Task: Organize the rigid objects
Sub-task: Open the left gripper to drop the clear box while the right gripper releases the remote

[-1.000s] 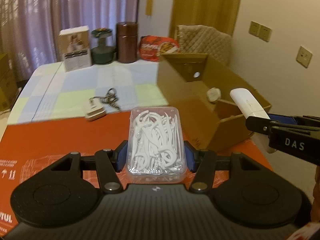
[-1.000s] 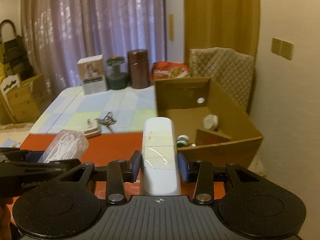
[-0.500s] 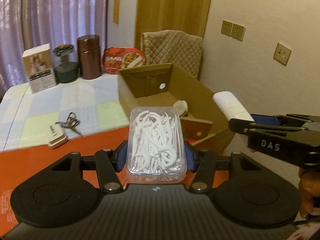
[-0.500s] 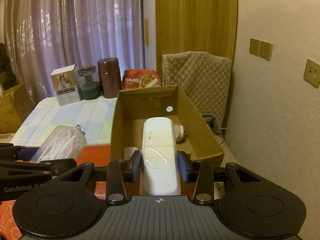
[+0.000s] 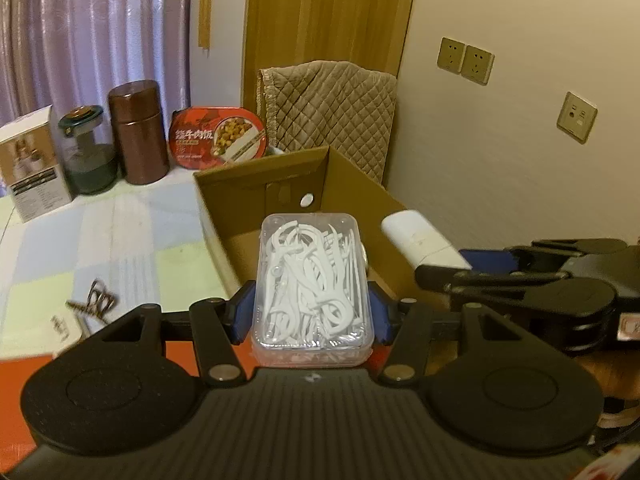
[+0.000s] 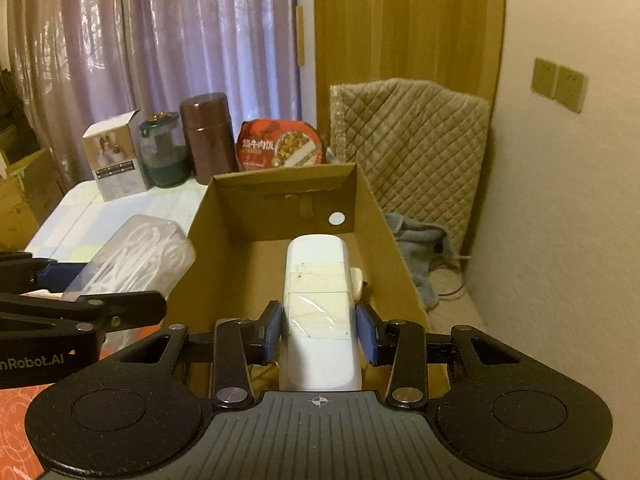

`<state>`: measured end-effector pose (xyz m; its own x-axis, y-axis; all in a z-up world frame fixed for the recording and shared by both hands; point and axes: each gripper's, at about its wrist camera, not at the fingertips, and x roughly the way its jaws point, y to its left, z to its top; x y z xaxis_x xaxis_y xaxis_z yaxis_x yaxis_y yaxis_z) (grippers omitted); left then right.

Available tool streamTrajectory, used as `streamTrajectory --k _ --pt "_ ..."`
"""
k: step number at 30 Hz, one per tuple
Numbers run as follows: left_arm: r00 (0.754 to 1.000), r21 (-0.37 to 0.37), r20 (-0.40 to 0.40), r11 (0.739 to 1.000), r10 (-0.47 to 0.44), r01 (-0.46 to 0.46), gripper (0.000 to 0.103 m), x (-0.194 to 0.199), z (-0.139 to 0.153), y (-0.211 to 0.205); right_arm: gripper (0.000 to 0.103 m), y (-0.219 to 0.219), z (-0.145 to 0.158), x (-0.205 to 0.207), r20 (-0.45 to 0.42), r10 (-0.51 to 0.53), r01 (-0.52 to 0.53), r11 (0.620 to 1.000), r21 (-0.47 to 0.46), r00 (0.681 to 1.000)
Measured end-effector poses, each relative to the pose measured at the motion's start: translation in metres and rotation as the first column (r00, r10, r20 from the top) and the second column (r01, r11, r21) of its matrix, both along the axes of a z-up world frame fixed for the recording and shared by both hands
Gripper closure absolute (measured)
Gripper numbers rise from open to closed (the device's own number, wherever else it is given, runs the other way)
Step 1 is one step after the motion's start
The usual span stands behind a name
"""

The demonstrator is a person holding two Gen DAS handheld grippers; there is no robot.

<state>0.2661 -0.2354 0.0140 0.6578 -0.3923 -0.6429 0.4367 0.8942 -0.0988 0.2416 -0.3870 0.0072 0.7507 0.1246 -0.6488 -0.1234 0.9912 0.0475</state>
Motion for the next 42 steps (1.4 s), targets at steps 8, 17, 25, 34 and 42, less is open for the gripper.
streamTrajectory --k 8,17,25,34,42 --pt "1.000 0.019 -0.016 1.000 0.004 -0.004 0.051 0.047 -0.012 -0.017 0.066 -0.011 -0.019 0.050 -0.055 0.004 -0.003 1.000 0.002 0.998" --pt "0.999 0.049 -0.050 0.999 -0.004 0.007 0.050 0.067 -0.036 -0.024 0.066 -0.014 -0.037 0.071 -0.095 0.012 -0.011 1.000 0.011 0.995" --pt "0.999 0.033 -0.054 0.999 0.010 -0.008 0.050 0.070 -0.036 -0.018 0.066 -0.016 -0.043 0.074 -0.111 0.011 -0.010 1.000 0.012 0.994" --pt "0.998 0.019 -0.010 0.998 0.057 -0.057 0.050 0.061 -0.015 0.016 0.066 -0.014 -0.043 0.073 -0.110 0.012 -0.012 1.000 0.003 0.994" --pt "0.996 0.018 -0.001 0.995 0.094 -0.094 0.049 0.049 -0.009 0.044 0.062 -0.012 -0.038 0.071 -0.092 0.010 -0.005 0.999 0.047 0.996"
